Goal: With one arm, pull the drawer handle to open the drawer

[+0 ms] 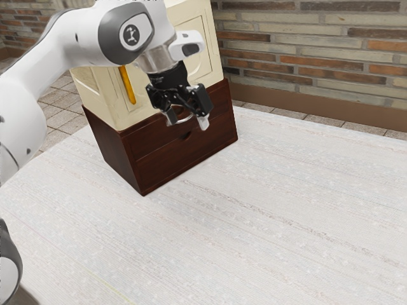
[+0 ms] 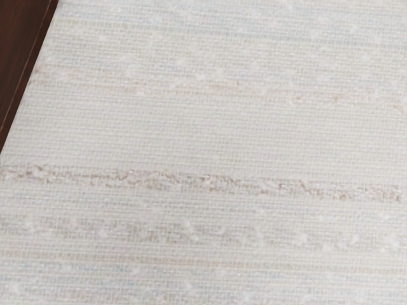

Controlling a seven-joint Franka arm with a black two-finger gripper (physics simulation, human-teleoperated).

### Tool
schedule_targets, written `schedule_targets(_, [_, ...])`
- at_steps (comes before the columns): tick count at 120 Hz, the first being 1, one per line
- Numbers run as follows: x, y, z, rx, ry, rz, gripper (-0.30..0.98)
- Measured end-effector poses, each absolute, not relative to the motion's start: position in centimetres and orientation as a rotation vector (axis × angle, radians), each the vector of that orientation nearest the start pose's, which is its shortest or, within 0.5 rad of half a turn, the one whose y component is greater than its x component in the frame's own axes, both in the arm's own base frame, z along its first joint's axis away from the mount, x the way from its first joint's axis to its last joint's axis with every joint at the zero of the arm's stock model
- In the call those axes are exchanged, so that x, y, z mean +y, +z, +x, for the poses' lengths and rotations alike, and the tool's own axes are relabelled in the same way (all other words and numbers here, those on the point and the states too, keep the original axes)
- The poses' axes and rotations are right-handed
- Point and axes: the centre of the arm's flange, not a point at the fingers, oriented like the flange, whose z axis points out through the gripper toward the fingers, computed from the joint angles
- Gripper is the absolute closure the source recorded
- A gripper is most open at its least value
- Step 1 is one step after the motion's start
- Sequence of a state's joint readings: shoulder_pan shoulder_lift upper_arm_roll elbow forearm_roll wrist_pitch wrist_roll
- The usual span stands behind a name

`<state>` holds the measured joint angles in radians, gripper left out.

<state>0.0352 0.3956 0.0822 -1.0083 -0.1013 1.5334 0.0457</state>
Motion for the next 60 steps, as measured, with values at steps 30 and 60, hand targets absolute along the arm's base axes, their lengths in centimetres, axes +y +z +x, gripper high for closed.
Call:
schedule_targets(30, [4.1,63.4,67.7,0.061,-0.317,-3.199,0.0])
schedule_targets(60, [3.7,60.6,70.8,0.215,-0.462,-3.119,0.0])
